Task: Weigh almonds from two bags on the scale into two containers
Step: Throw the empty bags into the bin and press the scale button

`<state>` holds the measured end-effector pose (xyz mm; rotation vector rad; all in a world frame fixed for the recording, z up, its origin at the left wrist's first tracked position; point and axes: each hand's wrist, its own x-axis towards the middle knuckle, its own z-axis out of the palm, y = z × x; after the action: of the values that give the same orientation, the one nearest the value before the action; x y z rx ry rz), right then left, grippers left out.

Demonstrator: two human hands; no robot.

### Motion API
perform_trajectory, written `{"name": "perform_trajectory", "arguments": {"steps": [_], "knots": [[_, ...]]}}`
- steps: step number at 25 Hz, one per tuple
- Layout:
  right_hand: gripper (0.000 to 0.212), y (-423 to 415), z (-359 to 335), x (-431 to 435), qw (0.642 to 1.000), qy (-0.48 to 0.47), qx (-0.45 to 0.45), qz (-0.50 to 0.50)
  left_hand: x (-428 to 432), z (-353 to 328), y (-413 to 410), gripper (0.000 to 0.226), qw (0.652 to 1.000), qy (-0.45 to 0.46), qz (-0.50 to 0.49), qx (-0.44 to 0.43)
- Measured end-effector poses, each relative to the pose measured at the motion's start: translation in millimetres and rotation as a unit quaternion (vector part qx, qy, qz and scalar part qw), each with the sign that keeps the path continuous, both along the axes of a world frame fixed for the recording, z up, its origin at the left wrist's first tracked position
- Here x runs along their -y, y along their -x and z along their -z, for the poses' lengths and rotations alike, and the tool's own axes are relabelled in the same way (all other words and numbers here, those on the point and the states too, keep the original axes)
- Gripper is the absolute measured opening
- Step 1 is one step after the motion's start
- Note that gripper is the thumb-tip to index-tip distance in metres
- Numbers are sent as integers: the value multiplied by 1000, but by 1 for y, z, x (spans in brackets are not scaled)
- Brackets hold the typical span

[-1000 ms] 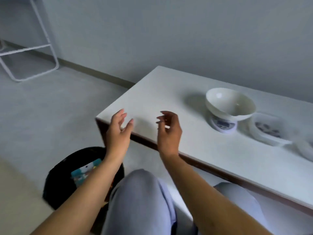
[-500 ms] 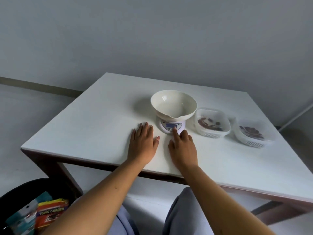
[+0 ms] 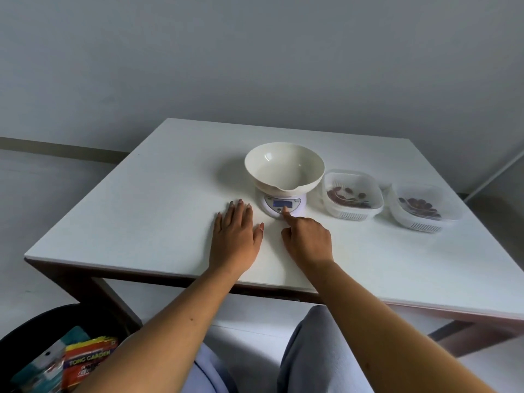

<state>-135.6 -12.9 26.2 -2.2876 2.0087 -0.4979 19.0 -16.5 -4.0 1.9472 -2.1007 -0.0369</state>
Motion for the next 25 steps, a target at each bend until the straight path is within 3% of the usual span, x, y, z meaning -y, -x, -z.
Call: {"name": "perform_trajectory", "arguments": {"steps": [6, 9, 12, 17, 25], "knots": [[45, -2, 6, -14, 998, 53, 27, 33, -1, -5, 0, 82, 999, -21, -3, 25], [50, 2, 10, -14, 997, 10, 9, 77, -4, -10, -1, 87, 999, -21, -3, 27], [62, 4, 14, -9, 998, -35, 2, 50, -4, -8, -1, 89, 999, -9, -2, 31], [65, 3, 18, -10, 999, -23, -7, 39, -5, -3, -2, 76, 998, 16, -2, 56], [64, 2, 20, -14, 996, -68, -21, 60, -10, -7, 2, 63, 995, -54, 0, 81]]}}
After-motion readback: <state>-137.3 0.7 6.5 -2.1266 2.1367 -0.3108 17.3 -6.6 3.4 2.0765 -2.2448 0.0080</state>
